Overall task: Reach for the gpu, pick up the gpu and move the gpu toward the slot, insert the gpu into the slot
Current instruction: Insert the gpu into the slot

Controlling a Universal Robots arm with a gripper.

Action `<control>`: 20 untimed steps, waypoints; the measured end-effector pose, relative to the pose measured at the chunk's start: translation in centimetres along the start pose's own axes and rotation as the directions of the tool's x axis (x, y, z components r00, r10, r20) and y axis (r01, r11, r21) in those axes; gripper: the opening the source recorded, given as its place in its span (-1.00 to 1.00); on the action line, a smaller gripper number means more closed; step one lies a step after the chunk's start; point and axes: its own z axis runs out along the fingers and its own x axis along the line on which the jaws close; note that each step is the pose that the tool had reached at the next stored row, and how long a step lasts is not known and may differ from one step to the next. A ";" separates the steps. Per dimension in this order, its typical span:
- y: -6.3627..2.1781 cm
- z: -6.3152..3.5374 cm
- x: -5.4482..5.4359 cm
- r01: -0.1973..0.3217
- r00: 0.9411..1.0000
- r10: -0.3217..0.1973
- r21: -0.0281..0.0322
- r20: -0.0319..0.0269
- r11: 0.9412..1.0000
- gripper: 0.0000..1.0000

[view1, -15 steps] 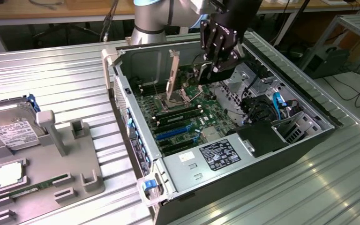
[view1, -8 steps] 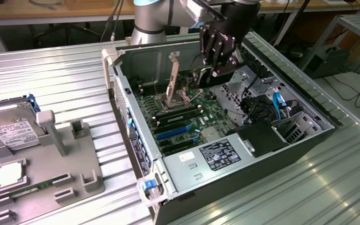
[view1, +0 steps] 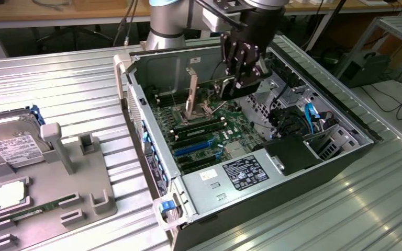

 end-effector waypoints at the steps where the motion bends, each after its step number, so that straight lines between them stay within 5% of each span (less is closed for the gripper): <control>1: 0.14 0.08 0.0 0.000 1.000 0.000 0.004 0.000 1.000 -0.44; 3: 0.37 0.30 0.0 0.000 1.000 0.000 0.010 0.000 1.000 -0.44; 20: 2.03 3.18 0.0 0.001 1.000 -0.001 0.028 -0.001 1.000 -0.44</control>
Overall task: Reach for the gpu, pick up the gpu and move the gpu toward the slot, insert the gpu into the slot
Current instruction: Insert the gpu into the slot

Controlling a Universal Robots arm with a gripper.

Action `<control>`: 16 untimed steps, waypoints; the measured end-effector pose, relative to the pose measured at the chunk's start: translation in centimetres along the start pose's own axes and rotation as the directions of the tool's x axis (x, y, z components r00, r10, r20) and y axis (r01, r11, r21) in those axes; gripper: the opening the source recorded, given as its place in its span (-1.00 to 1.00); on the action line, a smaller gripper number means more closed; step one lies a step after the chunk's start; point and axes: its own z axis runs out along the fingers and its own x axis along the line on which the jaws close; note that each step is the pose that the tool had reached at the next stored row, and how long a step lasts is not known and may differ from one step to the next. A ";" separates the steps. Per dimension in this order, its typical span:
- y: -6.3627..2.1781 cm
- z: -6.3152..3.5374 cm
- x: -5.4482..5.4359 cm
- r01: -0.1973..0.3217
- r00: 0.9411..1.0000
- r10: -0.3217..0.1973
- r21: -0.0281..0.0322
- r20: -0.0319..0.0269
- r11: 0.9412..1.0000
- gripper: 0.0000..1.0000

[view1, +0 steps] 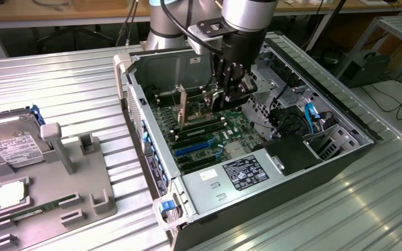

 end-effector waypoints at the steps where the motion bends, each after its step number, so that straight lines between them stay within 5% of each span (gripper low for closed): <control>1: 0.15 0.08 0.0 0.000 1.000 0.000 0.001 0.000 1.000 -0.44; 16: 0.96 0.05 0.0 0.000 1.000 0.000 0.001 0.000 1.000 -0.44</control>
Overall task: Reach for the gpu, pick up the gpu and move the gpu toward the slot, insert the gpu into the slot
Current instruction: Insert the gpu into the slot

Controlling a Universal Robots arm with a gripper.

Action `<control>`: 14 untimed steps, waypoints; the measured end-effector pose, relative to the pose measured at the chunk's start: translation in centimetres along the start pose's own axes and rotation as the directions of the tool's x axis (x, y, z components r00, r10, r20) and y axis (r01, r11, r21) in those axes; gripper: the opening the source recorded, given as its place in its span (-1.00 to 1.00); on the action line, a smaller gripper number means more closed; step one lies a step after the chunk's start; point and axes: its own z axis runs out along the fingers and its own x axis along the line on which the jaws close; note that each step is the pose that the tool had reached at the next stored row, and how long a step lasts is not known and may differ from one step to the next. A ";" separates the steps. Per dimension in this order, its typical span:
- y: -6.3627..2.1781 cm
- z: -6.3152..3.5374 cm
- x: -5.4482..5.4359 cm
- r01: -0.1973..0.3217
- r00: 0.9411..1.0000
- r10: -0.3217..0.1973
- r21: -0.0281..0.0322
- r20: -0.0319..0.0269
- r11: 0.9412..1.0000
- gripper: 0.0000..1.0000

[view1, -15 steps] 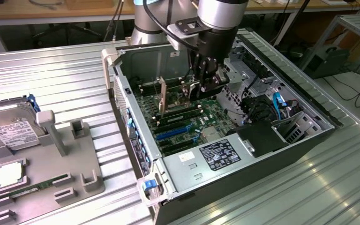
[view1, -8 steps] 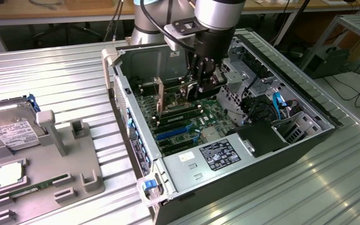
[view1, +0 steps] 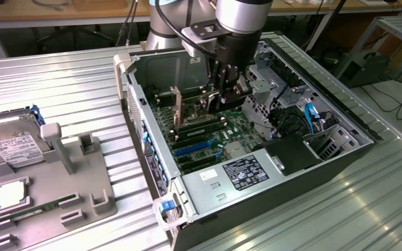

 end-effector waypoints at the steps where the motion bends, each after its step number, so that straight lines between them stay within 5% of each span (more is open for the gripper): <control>1: 0.08 0.00 0.0 0.000 1.000 0.000 0.000 0.000 1.000 -0.44; 14: 0.67 0.06 0.0 0.000 1.000 0.000 0.000 0.000 1.000 -0.44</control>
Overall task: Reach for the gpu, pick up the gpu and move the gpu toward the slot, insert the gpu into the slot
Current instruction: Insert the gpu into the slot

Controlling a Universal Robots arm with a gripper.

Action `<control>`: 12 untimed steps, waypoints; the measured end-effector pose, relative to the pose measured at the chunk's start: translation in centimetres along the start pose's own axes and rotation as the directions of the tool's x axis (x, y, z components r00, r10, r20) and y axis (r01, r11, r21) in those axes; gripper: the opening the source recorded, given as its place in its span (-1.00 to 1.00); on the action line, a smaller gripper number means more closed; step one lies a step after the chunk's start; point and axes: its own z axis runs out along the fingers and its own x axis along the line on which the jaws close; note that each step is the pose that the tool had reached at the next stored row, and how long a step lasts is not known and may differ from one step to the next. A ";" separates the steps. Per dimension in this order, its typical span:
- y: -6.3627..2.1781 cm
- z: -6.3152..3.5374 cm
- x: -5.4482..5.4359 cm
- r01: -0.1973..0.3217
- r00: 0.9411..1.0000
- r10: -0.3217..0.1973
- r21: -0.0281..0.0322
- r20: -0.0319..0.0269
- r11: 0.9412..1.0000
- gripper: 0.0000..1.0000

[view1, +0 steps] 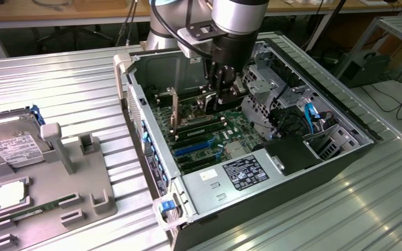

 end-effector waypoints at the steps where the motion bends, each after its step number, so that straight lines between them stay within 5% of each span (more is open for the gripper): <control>1: 0.12 -0.01 0.0 0.000 1.000 0.000 0.000 0.000 1.000 -0.44; 9: 0.38 -0.01 -0.1 0.017 1.000 -0.017 0.000 0.001 1.000 -0.44; 12: 0.40 0.08 -0.1 0.024 1.000 -0.024 0.001 0.007 1.000 -0.44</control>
